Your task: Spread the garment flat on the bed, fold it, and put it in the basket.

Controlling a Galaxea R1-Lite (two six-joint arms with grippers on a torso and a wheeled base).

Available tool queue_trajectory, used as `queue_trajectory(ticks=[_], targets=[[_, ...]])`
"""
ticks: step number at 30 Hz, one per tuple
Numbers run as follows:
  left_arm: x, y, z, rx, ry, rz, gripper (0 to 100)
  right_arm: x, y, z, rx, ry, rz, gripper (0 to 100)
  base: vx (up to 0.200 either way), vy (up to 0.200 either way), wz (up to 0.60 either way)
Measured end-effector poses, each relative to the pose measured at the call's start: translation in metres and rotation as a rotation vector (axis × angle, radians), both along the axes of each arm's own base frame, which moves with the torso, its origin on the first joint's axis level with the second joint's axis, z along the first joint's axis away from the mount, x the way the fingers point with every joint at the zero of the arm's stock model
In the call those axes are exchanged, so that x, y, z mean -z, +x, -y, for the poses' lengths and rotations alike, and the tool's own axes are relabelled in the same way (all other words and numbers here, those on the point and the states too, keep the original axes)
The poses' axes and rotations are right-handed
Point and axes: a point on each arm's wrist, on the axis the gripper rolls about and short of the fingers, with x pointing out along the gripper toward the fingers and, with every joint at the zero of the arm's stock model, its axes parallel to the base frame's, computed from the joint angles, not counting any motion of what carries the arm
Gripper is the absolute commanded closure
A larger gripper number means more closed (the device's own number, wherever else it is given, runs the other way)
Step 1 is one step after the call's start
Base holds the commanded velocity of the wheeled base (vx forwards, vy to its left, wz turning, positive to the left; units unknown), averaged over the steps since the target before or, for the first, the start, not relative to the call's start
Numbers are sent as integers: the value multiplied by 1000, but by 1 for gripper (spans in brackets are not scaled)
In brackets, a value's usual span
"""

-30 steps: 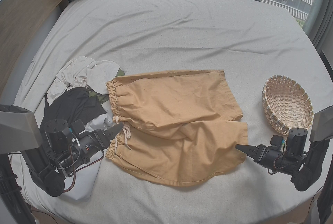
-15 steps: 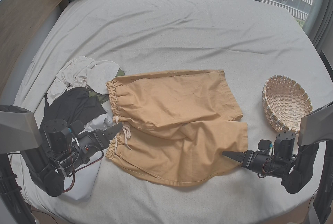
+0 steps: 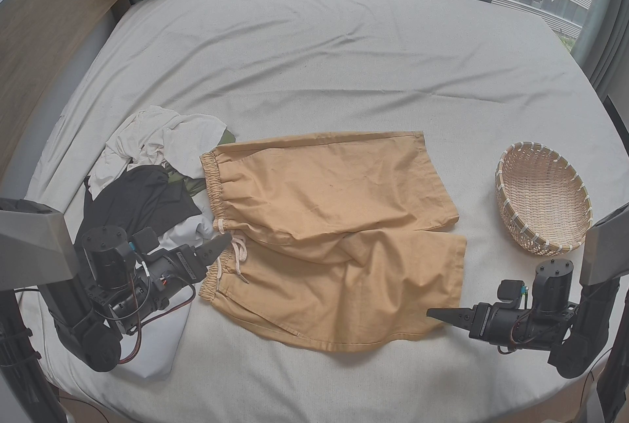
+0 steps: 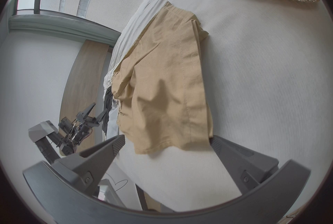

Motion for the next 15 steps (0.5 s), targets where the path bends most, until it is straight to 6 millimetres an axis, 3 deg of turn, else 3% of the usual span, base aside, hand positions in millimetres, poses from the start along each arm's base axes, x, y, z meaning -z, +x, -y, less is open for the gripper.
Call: queue_trajectory(ticks=[9,15], targets=[[1,-2,0,1,1,-5,0,-9,-5,3,-16,35,11,0,0,0,0],[1,-2,-1,-1,2,-8,0,-4,-1,11,21,-68,72,0,0,0,0]])
